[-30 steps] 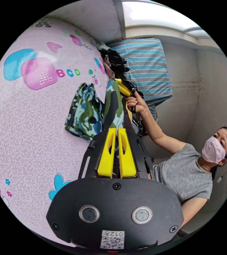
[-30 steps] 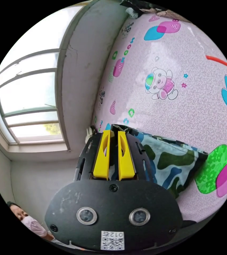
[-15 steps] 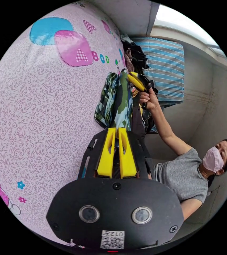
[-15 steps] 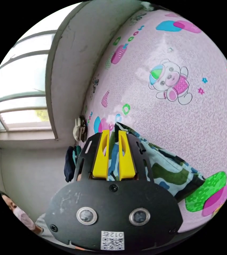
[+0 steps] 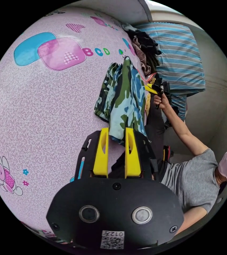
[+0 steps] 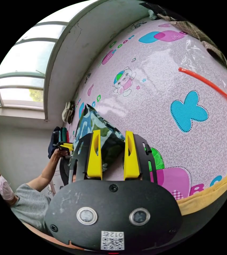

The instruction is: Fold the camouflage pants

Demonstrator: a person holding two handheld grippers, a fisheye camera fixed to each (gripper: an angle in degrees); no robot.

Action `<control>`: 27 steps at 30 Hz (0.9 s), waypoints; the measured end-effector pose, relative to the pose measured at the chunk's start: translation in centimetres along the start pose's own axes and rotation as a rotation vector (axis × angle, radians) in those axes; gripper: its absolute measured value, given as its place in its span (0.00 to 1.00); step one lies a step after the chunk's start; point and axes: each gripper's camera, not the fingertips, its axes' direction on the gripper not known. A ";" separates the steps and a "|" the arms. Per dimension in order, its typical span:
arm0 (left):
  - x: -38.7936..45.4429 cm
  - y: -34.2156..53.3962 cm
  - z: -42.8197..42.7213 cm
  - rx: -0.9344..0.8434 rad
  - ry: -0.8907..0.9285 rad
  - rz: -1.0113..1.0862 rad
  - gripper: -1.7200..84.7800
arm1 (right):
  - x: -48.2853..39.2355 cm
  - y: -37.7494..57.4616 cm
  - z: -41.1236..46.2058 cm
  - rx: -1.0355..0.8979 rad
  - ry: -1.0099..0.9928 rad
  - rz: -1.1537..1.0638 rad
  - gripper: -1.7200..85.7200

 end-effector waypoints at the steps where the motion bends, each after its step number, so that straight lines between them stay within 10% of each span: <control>1: 0.3 -0.3 0.5 -0.018 -0.043 -0.011 0.10 | 0.0 0.2 0.7 -0.011 -0.012 -0.020 0.14; 12: 3.3 -6.4 -4.4 0.205 -0.424 -0.111 0.08 | -2.1 7.1 5.8 0.041 -0.078 0.057 0.06; 20: 6.3 -0.3 -7.4 0.309 -0.287 -0.135 0.14 | -4.7 10.3 8.3 0.120 -0.129 -0.004 0.09; 27: 6.7 2.5 -0.6 0.064 -0.181 -0.180 0.17 | -7.0 11.5 8.7 0.033 -0.011 -0.169 0.10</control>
